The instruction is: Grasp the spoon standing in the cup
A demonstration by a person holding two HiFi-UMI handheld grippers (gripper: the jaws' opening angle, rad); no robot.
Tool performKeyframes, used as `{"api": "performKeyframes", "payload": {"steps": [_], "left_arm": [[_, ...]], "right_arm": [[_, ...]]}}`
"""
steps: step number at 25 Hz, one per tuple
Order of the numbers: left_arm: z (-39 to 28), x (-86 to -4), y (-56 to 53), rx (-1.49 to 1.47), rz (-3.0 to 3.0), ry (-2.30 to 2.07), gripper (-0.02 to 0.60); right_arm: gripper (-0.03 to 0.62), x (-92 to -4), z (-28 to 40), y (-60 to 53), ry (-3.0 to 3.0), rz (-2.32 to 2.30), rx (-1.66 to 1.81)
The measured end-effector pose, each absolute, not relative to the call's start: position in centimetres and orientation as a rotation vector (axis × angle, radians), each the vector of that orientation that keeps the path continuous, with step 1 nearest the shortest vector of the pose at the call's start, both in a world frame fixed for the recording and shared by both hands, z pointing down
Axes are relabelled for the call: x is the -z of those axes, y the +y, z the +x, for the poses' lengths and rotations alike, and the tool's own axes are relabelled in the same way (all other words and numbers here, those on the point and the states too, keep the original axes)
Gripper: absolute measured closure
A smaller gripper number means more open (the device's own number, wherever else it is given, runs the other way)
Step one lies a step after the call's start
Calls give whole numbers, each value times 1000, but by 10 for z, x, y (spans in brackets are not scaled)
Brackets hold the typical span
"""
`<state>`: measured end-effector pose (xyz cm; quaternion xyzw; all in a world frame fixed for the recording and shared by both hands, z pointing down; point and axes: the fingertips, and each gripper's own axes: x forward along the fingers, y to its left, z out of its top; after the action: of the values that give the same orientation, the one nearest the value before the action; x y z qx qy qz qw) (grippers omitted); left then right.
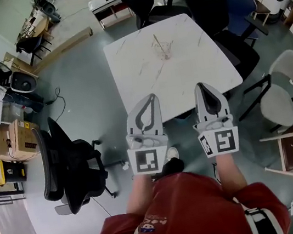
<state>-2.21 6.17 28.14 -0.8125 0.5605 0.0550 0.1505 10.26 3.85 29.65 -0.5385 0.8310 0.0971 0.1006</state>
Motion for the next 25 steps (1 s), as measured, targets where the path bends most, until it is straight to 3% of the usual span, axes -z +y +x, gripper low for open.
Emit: {"api": "performKeyframes", "payload": {"steps": [10,14,25], "left_arm": [[-59,-286,-9,-38,-2318,1574,572],[-74,-286,-31,-198,-2354,1657,572],[-98,-294,-82,-200,-2383,1662,572]], "right_arm": [[580,-294,65,-32,2483,-1592,-292],[580,-299,51,-54,2493,-1599,-280],[580,-304,28,-101,2519,-1636,-272]]}}
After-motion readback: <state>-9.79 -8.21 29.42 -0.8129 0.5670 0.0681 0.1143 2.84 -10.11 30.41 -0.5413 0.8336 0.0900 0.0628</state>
